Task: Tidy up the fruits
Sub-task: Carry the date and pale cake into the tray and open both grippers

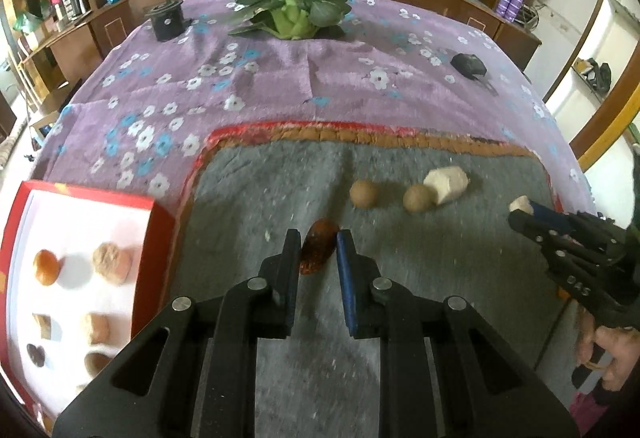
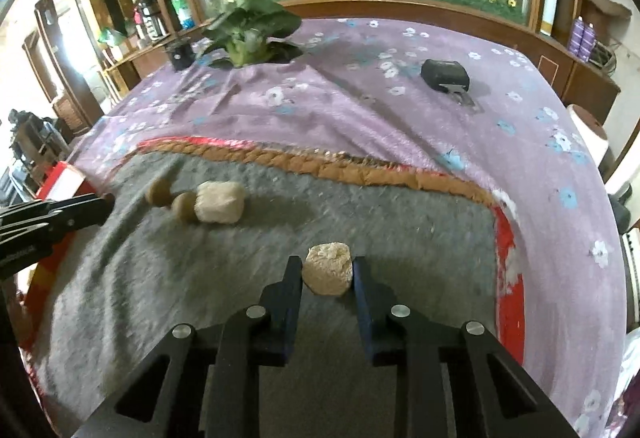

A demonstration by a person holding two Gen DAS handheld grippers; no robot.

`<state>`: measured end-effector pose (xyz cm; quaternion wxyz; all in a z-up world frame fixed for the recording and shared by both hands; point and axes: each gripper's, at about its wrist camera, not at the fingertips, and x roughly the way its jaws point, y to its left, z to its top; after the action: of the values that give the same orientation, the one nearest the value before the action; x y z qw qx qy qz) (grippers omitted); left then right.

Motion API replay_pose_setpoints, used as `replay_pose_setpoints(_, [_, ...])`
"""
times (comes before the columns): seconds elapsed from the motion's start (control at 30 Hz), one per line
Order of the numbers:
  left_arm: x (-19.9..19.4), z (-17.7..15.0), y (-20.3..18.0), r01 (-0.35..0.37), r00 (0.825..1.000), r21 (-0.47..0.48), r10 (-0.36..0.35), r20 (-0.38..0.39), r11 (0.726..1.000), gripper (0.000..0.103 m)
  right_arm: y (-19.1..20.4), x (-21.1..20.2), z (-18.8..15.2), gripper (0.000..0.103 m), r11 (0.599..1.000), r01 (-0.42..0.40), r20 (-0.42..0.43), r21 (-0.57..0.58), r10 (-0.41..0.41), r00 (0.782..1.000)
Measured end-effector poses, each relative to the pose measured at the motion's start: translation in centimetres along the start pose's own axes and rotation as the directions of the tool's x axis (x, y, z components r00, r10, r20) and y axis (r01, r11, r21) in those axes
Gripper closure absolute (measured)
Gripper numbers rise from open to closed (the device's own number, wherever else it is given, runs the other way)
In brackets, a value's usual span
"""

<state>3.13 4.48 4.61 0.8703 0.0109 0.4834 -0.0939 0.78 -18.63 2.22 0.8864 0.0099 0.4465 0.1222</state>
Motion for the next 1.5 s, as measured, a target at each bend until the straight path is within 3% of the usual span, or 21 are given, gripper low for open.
replay_pose_setpoints(0.33, [-2.5,-4.2,1.5,-0.069,0.998,-0.02,0.069,0.001,0.997,0.086,4.9,-2.9,-2.1,0.079,0.994,-0.101,0.01,-0.051,0.102,0.995])
replay_pose_setpoints(0.87, [-6.0,-7.8,7.3,-0.167,0.984,-0.123,0.173,0.041,0.978,0.086,17.0,-2.6,-2.8,0.079,0.943,-0.24,-0.034,-0.232,0.239,0.97])
replay_pose_setpoints(0.97, [-6.6,-8.0,8.7,-0.14,0.987,-0.147,0.149,0.053,0.979,0.086,18.7,-2.5,-2.6,0.079,0.932,-0.25,-0.041,-0.261,0.248,0.968])
replay_pose_setpoints(1.07, [-7.5,-8.2,9.3,-0.176,0.979,-0.152,0.189,0.072,0.972,0.086,20.2,-2.4,-2.4,0.079,0.921,-0.261,-0.047,-0.289,0.259,0.965])
replay_pose_setpoints(1.17, [-8.1,-8.2,10.4,-0.155,0.982,-0.18,0.172,0.078,0.971,0.086,21.3,-2.4,-2.2,0.079,0.912,-0.266,-0.053,-0.311,0.263,0.963])
replay_pose_setpoints(1.27, [-8.8,-8.4,11.6,-0.177,0.976,-0.206,0.198,0.089,0.962,0.086,22.1,-2.4,-2.0,0.079,0.907,-0.27,-0.053,-0.323,0.268,0.962])
replay_pose_setpoints(1.5, [-8.5,-9.2,15.2,-0.157,0.982,-0.287,0.179,0.051,0.945,0.086,23.8,-1.8,-2.0,0.079,0.892,-0.283,-0.075,-0.352,0.274,0.959])
